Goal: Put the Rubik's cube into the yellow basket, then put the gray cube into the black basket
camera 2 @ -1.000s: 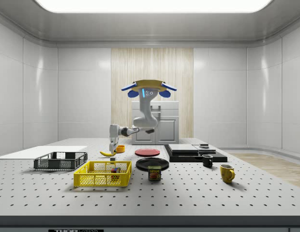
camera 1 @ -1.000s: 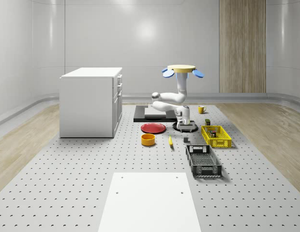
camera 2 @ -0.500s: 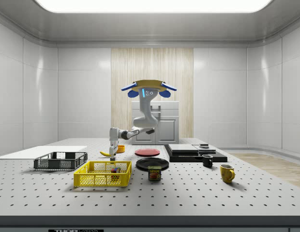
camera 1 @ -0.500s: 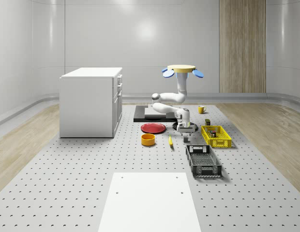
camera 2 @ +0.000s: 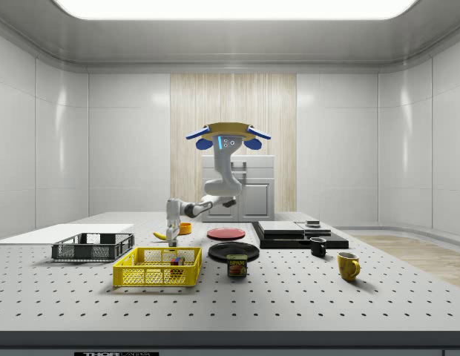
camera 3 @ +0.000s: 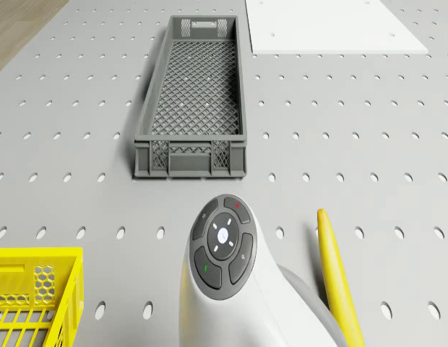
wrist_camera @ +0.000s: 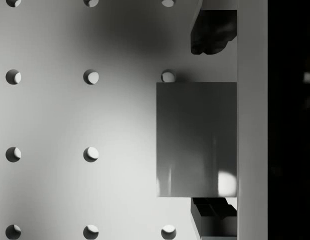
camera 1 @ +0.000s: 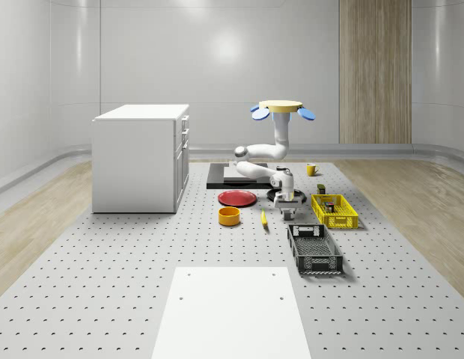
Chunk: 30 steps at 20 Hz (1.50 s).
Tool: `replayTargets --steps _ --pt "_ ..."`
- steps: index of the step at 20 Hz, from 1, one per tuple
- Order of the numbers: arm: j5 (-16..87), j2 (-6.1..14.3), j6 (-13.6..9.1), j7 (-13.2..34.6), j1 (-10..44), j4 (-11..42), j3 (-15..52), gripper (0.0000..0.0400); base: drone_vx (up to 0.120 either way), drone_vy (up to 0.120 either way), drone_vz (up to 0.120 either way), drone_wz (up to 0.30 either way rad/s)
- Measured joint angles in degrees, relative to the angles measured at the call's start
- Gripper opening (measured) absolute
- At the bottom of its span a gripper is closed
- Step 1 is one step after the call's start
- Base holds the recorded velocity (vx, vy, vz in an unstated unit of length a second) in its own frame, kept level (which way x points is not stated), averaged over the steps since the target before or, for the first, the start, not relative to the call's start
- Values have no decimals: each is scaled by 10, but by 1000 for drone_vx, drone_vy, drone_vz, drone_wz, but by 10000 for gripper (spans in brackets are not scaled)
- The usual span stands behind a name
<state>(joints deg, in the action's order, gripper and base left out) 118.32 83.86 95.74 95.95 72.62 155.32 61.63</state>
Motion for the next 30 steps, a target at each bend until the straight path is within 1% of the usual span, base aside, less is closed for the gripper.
replayTargets --steps 8,9,10,12,14,17,22,30 --pt "1 -4 -1 -8 -2 -7 0 400 0 0 0 0" --pt "1 -5 -1 -8 -2 -8 0 388 0 0 0 0" --pt "1 -5 -1 -9 -2 -8 0 358 0 0 0 0" --pt "2 -6 -2 -9 -2 -8 0 315 0 0 0 0" --pt "2 -7 -2 -10 -3 -8 0 290 0 0 0 0" --pt "2 -8 -3 -10 -3 -8 0 269 0 0 0 0" --pt "3 -9 -5 -11 -4 -8 0 256 0 0 0 0" --pt "4 -12 -7 -12 -6 -8 -1 251 0 0 0 0"
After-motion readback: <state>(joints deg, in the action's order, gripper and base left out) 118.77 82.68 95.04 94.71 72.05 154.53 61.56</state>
